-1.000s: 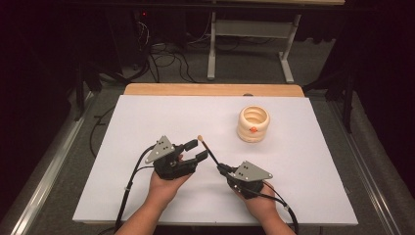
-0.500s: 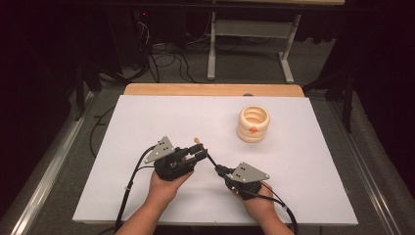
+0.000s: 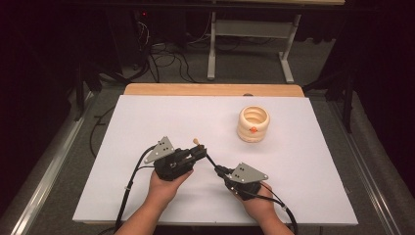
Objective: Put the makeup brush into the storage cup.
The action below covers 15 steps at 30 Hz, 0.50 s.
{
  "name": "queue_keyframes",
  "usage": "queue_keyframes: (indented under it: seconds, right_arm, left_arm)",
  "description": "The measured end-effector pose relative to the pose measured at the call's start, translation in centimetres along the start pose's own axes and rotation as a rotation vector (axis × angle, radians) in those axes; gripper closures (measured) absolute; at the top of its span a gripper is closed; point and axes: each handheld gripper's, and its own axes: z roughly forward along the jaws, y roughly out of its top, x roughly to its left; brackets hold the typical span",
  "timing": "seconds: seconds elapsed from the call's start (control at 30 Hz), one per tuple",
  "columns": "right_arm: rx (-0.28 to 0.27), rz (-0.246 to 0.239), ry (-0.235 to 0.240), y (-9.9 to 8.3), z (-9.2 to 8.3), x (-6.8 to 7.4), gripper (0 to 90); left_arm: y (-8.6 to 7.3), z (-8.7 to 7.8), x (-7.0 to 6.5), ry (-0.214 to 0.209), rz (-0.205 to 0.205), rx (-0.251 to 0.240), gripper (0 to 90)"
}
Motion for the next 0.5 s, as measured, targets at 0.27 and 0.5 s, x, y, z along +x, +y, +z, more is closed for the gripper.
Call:
queue_keyframes:
  seconds: [0.27, 0.5]
  right_arm:
    - [-0.002, -0.005, -0.003, 0.02, 0.08, 0.03, 87.2]
    - [0.0, 0.002, 0.0, 0.04, 0.32, 0.27, 87.1]
  left_arm:
    - [0.03, -0.02, 0.01, -0.017, -0.003, -0.008, 80.0]
    - [0.05, -0.07, 0.05, -0.025, 0.004, -0.011, 81.3]
